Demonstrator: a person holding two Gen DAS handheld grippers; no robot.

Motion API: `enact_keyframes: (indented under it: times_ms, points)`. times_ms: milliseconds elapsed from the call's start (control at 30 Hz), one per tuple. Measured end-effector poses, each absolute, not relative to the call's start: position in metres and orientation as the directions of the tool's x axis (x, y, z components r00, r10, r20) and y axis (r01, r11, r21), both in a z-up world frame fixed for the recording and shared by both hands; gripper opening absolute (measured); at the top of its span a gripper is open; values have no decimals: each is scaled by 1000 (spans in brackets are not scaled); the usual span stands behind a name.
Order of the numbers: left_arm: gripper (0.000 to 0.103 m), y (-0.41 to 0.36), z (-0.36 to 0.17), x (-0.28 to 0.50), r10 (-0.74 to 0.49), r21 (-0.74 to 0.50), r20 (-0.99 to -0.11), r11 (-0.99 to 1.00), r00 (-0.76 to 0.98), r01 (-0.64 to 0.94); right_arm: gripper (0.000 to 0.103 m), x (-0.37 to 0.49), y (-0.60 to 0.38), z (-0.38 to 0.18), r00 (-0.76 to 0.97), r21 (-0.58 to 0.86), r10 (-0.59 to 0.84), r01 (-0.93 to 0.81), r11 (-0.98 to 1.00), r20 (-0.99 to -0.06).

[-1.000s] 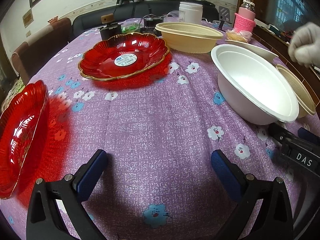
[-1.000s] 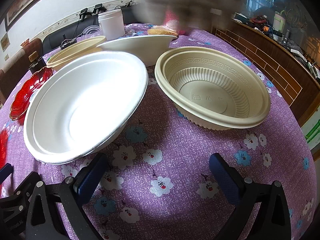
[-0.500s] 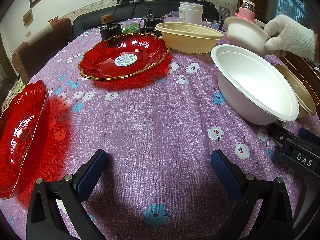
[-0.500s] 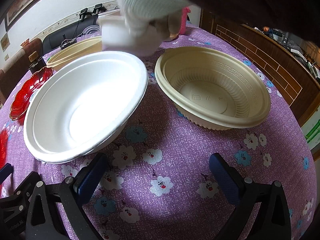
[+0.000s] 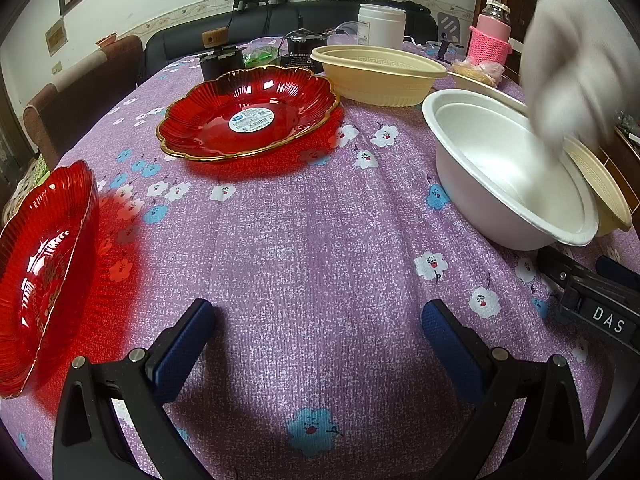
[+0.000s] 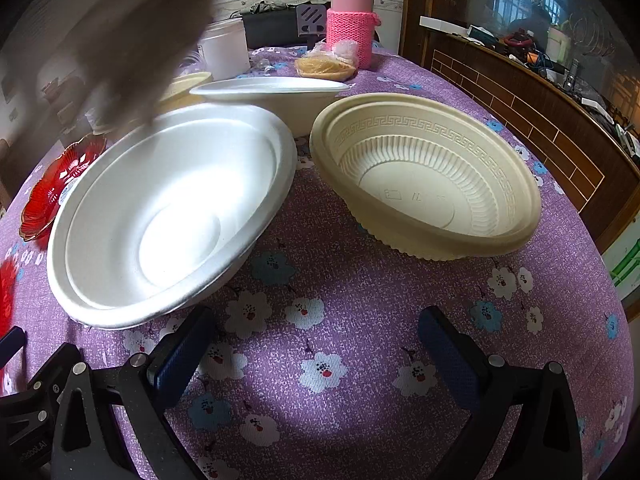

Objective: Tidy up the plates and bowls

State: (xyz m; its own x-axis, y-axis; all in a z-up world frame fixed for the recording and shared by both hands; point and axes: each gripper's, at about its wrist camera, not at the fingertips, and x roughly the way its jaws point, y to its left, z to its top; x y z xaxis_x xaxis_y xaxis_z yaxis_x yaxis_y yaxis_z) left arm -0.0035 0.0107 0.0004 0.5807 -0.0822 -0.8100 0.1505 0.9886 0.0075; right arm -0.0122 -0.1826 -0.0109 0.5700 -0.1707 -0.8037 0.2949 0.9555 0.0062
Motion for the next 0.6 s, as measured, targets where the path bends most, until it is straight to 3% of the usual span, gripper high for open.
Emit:
enact_keyframes:
  times_ms: [600]
  points:
    - [103,11,0,-3,-82,7,-810,989,581,151,102,-12,-180,-14,569,4,-173,296,955,-804]
